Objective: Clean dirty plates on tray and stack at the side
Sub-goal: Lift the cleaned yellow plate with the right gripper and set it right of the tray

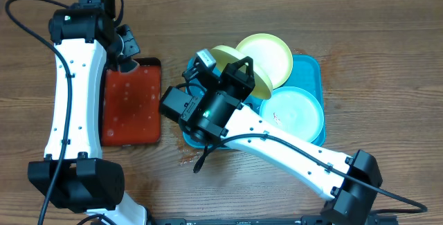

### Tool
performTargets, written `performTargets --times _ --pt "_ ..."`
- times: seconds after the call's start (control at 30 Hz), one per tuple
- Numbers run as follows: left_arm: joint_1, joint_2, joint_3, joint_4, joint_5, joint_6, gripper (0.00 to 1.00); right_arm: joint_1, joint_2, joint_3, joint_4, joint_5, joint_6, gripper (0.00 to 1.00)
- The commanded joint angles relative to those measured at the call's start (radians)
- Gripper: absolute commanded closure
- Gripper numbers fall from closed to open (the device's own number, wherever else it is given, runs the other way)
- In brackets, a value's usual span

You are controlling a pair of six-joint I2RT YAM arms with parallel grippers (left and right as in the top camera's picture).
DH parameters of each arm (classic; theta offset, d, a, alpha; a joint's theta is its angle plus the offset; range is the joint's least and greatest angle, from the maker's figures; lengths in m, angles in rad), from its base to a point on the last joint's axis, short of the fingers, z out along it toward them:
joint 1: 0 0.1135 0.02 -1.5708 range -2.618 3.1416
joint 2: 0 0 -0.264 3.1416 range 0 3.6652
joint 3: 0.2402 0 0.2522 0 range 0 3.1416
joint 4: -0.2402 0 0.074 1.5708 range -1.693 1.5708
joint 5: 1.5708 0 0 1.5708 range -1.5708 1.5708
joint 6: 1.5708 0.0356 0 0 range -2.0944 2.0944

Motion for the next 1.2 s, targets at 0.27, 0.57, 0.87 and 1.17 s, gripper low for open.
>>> performTargets --times 0.27,0.57,0.87,1.17 --pt "0.01 0.011 -0.002 0.0 -0.02 0.027 0.96 -0.15 -0.039 0.02 0.233 -0.88 -0.023 0.96" --pt "0.01 0.011 -0.002 -0.005 -0.02 0.027 0.96 -0.608 -0.039 0.02 0.221 -1.375 0.156 0.96" --pt "0.01 0.011 -0.002 -0.004 -0.021 0.028 0.96 -1.127 -0.03 -0.023 0.129 -1.572 0.152 0.96" --pt "0.01 0.011 -0.002 0.003 -0.021 0.027 0.96 -1.445 -0.029 -0.215 0.294 -1.558 0.153 0.96"
